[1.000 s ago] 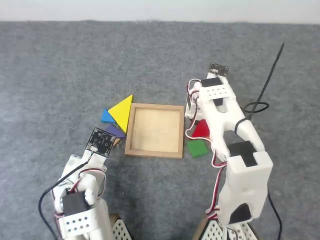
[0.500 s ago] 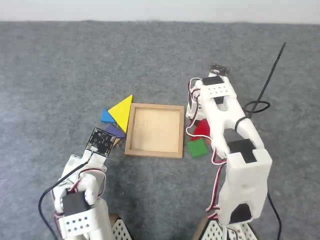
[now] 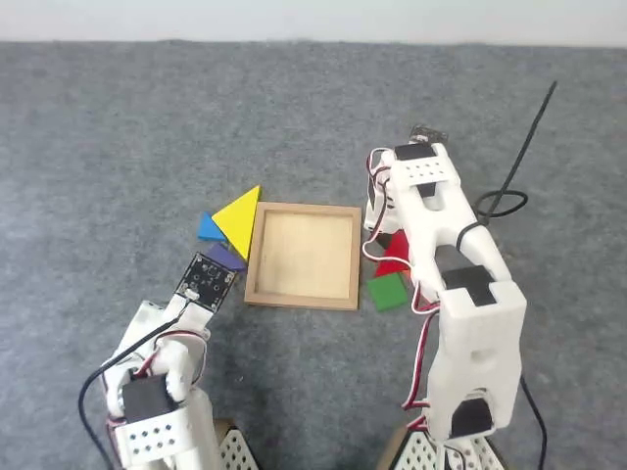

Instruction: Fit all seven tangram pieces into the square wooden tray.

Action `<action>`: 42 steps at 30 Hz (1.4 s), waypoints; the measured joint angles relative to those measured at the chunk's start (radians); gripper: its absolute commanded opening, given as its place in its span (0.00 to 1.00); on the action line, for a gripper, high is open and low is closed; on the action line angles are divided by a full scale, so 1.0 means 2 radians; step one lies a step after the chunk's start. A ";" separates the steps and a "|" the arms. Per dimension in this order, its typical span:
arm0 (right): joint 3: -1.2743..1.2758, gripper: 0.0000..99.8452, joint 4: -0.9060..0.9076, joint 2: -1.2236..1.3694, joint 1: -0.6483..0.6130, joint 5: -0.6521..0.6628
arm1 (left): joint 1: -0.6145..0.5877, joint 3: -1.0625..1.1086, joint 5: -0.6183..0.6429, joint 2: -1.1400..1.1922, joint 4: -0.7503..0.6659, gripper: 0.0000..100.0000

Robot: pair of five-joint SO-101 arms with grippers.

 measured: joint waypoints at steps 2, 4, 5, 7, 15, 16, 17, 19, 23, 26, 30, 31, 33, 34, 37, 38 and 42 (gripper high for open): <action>-0.003 0.24 0.002 0.001 0.000 0.000 | 0.000 0.000 0.000 0.000 0.000 0.02; -0.003 0.26 0.003 0.001 0.000 0.000 | 0.000 0.000 0.000 0.000 0.000 0.02; -0.003 0.29 0.003 0.001 0.000 0.002 | 0.000 0.000 0.000 0.000 0.000 0.02; -0.003 0.32 0.003 0.001 0.000 0.008 | 0.000 0.000 0.000 0.000 0.000 0.02; -0.003 0.32 0.003 0.014 0.000 0.015 | 0.000 0.000 0.000 0.000 0.000 0.02; -0.003 0.32 0.003 0.015 0.000 0.015 | 0.000 0.000 0.000 0.000 0.000 0.02; -0.003 0.32 0.003 0.015 0.000 0.015 | 0.000 0.000 0.000 0.000 0.000 0.02; -0.003 0.32 0.003 0.015 0.000 0.015 | 0.000 0.000 0.000 0.000 0.000 0.02; -0.003 0.32 0.003 0.015 0.000 0.024 | 0.000 0.000 0.000 0.000 0.000 0.02; -0.003 0.32 0.003 0.016 0.000 0.024 | 0.000 0.000 0.000 0.000 0.000 0.02; -0.003 0.31 0.003 0.017 0.000 0.025 | 0.000 0.000 0.000 0.000 0.000 0.02; -0.003 0.30 0.003 0.017 0.000 0.025 | 0.000 0.000 0.000 0.000 0.000 0.02; -0.003 0.24 0.003 0.017 0.000 0.025 | 0.000 0.000 0.000 0.000 0.000 0.02; -0.003 0.21 0.003 0.017 0.000 0.025 | 0.000 0.000 0.000 0.000 0.000 0.02; -0.003 0.19 0.003 0.017 0.001 0.027 | 0.000 0.000 0.000 0.000 0.000 0.02; -0.003 0.20 0.003 0.017 0.004 0.027 | 0.000 0.000 0.000 0.000 0.000 0.03; -0.003 0.23 0.005 0.017 0.005 0.027 | 0.000 0.000 0.000 0.000 0.000 0.07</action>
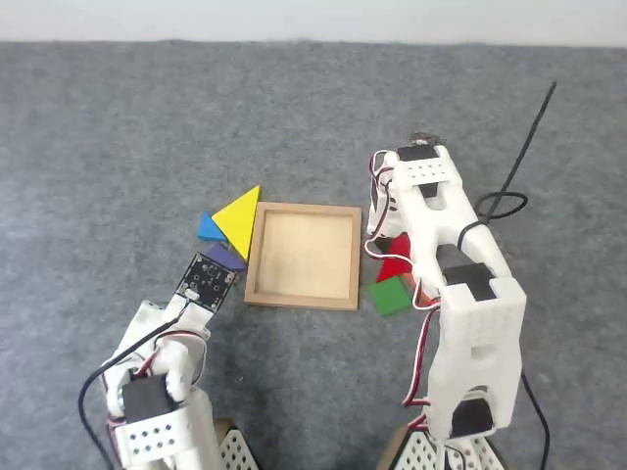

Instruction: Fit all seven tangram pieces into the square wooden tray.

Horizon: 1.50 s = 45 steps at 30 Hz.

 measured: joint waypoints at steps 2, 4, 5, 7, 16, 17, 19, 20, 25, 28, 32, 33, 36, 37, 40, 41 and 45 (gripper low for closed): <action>0.000 0.23 0.000 0.000 0.000 0.000 | 0.000 0.000 0.000 0.000 0.000 0.07; 0.000 0.23 0.000 0.000 0.000 0.000 | -0.009 0.000 0.000 0.000 0.000 0.07; 0.000 0.23 0.000 0.000 0.000 0.000 | -0.012 0.000 0.000 0.000 0.000 0.07; 0.000 0.23 0.000 0.000 0.000 0.000 | -0.016 0.000 0.000 0.000 0.000 0.07; 0.010 0.23 0.021 -0.023 -0.002 0.000 | -0.018 0.000 0.000 0.000 0.000 0.07; 0.010 0.23 0.025 -0.027 -0.003 0.000 | -0.018 0.000 0.000 0.000 0.000 0.07; 0.016 0.23 0.033 -0.044 -0.002 0.000 | -0.018 0.000 0.000 0.000 0.000 0.07; 0.020 0.23 0.036 -0.054 -0.001 0.000 | -0.018 0.000 0.000 0.000 0.000 0.07; 0.025 0.23 0.051 -0.112 -0.003 0.000 | -0.018 0.000 0.000 0.000 0.000 0.07; 0.025 0.23 0.053 -0.148 -0.002 0.000 | -0.018 0.000 0.000 0.000 0.000 0.07; 0.025 0.23 0.054 -0.183 -0.029 -0.017 | -0.018 0.000 0.000 0.000 0.000 0.07; 0.025 0.23 0.054 -0.186 -0.039 -0.018 | -0.018 0.000 0.000 0.000 0.000 0.07; 0.042 0.25 0.054 -0.188 -0.049 0.005 | -0.018 0.000 0.000 0.000 0.000 0.07; 0.047 0.28 0.054 -0.187 -0.044 0.025 | -0.018 0.000 0.000 0.000 0.000 0.07; 0.067 0.42 0.054 -0.180 -0.018 0.074 | -0.018 0.000 0.000 0.000 0.000 0.07; 0.072 0.45 0.054 -0.176 -0.005 0.083 | -0.018 0.000 0.000 0.000 0.000 0.07; 0.091 0.43 0.054 -0.171 0.041 0.132 | -0.018 0.000 0.000 0.000 0.000 0.07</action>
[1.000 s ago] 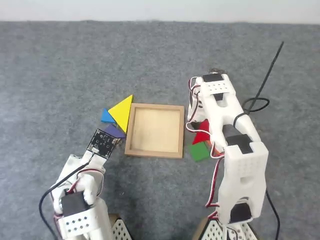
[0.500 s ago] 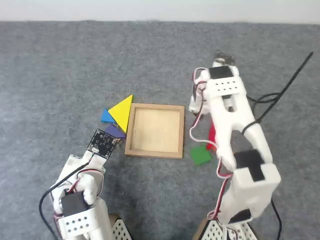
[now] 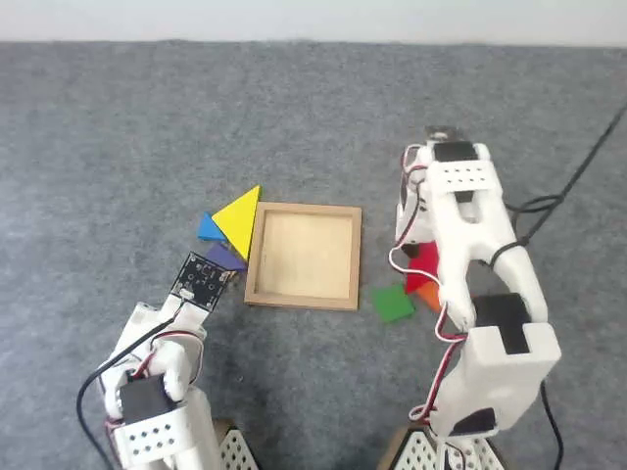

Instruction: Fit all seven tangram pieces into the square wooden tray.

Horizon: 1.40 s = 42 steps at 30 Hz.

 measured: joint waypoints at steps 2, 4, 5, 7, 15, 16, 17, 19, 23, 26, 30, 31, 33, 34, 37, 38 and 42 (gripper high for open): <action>0.012 0.40 -0.003 0.000 0.001 0.003 | 0.000 0.000 0.000 0.000 0.000 0.07; 0.021 0.39 -0.018 0.000 -0.003 -0.002 | 0.000 0.000 0.000 0.000 0.000 0.07; 0.028 0.39 -0.024 0.000 -0.005 -0.002 | 0.000 0.000 0.000 0.000 0.000 0.07; 0.043 0.39 -0.035 0.000 -0.010 -0.005 | 0.000 0.000 0.000 0.000 0.000 0.07; 0.097 0.39 -0.101 0.001 -0.016 -0.074 | 0.000 0.000 0.000 0.000 0.000 0.07; 0.102 0.39 -0.111 0.001 -0.018 -0.081 | 0.000 0.000 0.000 0.000 0.000 0.07; 0.107 0.39 -0.123 0.001 -0.019 -0.087 | 0.000 0.000 0.000 0.000 0.000 0.07; 0.117 0.38 -0.143 0.001 -0.020 -0.092 | 0.000 0.000 0.000 0.000 0.000 0.07; 0.131 0.38 -0.167 0.001 -0.018 -0.094 | 0.000 0.000 0.000 0.000 0.000 0.07; 0.132 0.38 -0.168 0.001 -0.016 -0.094 | 0.000 0.000 0.000 0.000 0.000 0.07; 0.129 0.38 -0.172 0.020 0.000 -0.094 | 0.000 0.000 0.000 0.000 0.000 0.07; 0.127 0.38 -0.172 0.023 0.000 -0.094 | 0.000 0.000 0.000 0.000 0.000 0.07; 0.121 0.38 -0.169 0.027 0.000 -0.086 | 0.000 0.000 0.000 0.000 0.000 0.07; 0.120 0.38 -0.169 0.028 0.000 -0.083 | 0.000 0.000 0.000 0.000 0.000 0.07; 0.120 0.38 -0.169 0.028 0.000 -0.079 | 0.000 0.000 0.000 0.000 0.000 0.07; 0.119 0.38 -0.169 0.028 0.000 -0.078 | 0.000 0.000 0.000 0.000 0.000 0.07; 0.118 0.38 -0.167 0.028 0.000 -0.077 | 0.000 0.000 0.000 0.000 0.000 0.07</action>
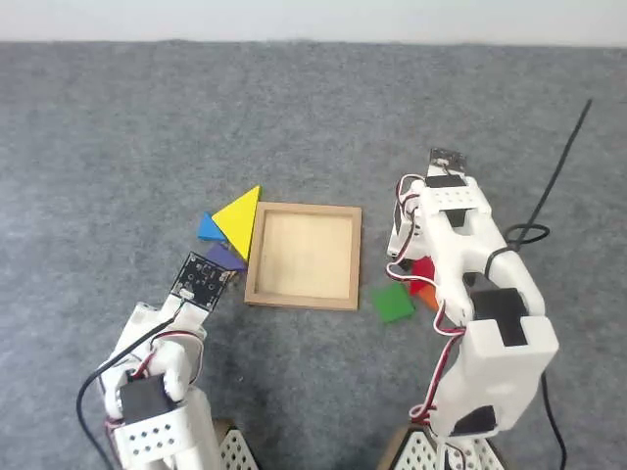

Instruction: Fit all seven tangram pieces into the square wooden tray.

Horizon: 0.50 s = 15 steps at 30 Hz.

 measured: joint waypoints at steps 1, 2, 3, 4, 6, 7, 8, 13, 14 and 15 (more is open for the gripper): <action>0.000 0.38 0.000 0.000 0.000 0.000 | 0.000 0.000 0.000 0.000 0.000 0.07; 0.000 0.38 0.001 0.000 0.000 0.000 | 0.000 0.000 0.000 0.000 0.000 0.07; 0.000 0.38 0.001 0.000 0.000 0.000 | 0.000 0.000 0.000 0.000 0.000 0.07; 0.000 0.38 0.001 0.002 0.000 0.001 | 0.000 0.000 0.000 0.000 0.000 0.07; 0.000 0.36 0.001 0.002 0.000 0.006 | 0.000 0.000 0.000 0.000 0.000 0.07; 0.000 0.33 0.001 0.002 0.000 0.009 | 0.000 0.000 0.000 0.000 0.000 0.07; 0.000 0.31 0.001 0.002 0.000 0.012 | 0.000 0.000 0.000 0.000 0.000 0.07; 0.000 0.28 0.001 0.002 0.000 0.035 | 0.000 0.000 0.000 0.000 0.000 0.07; 0.000 0.28 0.001 0.002 0.001 0.037 | 0.000 0.000 0.000 0.000 0.000 0.07; 0.000 0.28 0.001 0.002 0.001 0.041 | 0.000 0.000 0.000 0.000 0.000 0.07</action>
